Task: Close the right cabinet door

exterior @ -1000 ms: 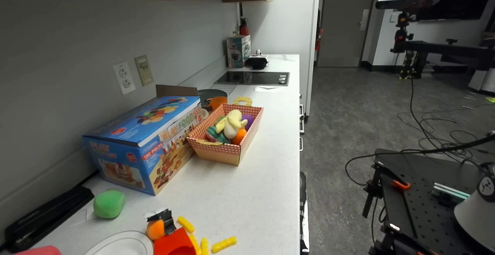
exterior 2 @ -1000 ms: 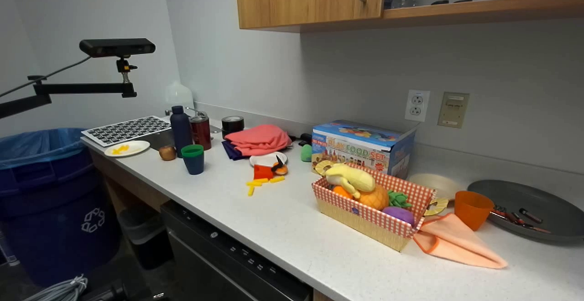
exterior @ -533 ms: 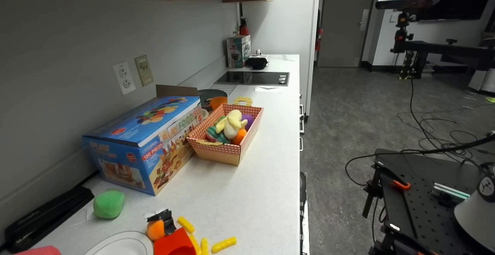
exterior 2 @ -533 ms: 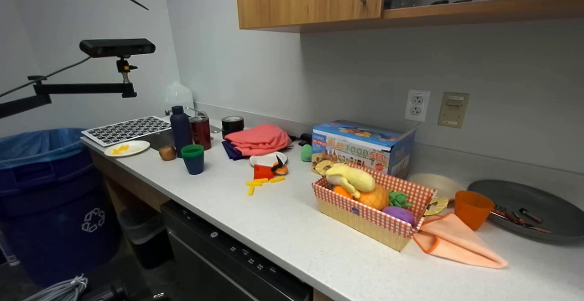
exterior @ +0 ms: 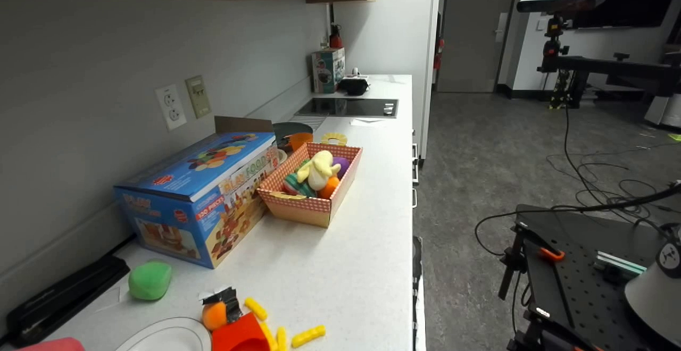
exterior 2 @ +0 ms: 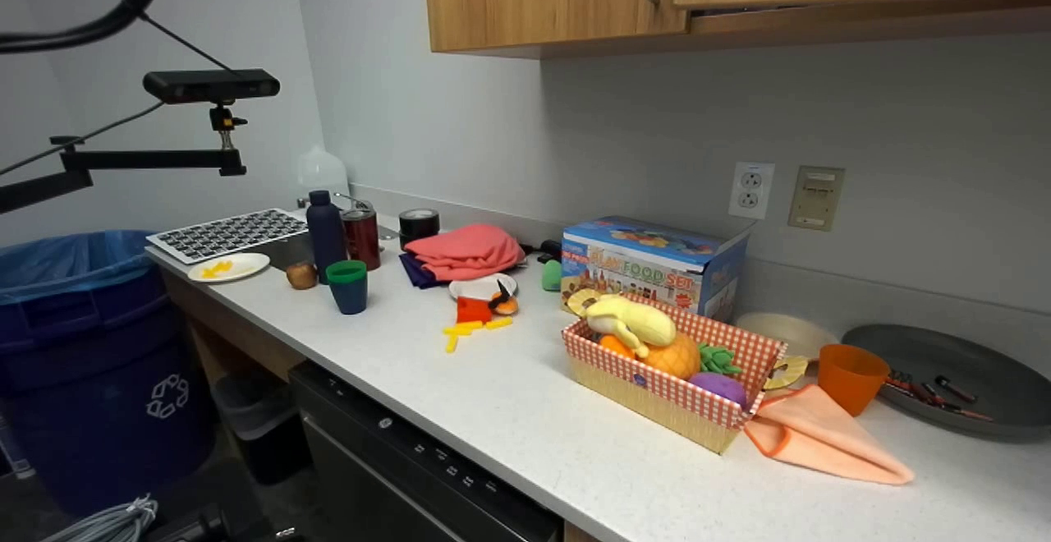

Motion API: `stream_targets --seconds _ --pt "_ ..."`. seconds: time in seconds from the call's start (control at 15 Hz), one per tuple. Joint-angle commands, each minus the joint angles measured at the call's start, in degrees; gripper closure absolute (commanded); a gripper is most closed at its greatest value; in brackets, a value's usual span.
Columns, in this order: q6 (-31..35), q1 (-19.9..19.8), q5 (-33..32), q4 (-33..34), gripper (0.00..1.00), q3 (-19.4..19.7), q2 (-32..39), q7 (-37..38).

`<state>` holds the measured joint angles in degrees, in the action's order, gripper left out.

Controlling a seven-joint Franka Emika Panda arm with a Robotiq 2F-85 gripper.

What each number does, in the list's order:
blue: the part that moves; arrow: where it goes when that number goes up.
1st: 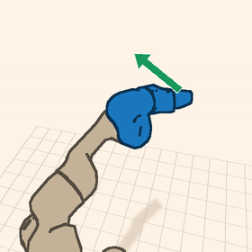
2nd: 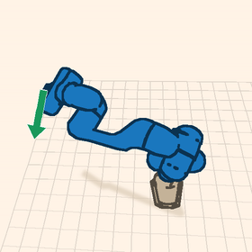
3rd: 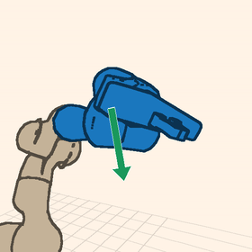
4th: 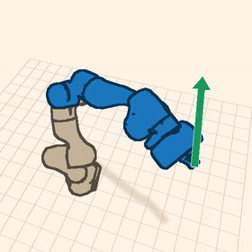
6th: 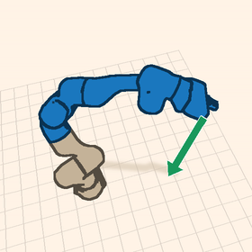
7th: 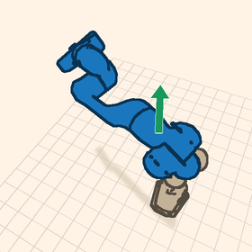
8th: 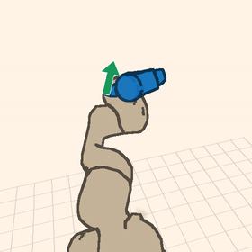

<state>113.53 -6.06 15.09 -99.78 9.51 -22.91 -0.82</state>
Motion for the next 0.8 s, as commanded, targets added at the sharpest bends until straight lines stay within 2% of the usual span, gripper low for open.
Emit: stream_targets --seconds 0.0,0.33,0.47,0.73 --pt "11.14 1.59 3.56 -4.66 0.00 -0.30 -3.26 -0.46" --pt "27.67 3.48 8.09 -8.17 0.00 0.65 -5.81 -1.31" --pt "31.69 4.09 9.11 -8.85 0.00 1.46 -5.70 -1.21" --pt "36.54 4.24 8.92 -9.43 0.00 0.05 -2.19 3.30"
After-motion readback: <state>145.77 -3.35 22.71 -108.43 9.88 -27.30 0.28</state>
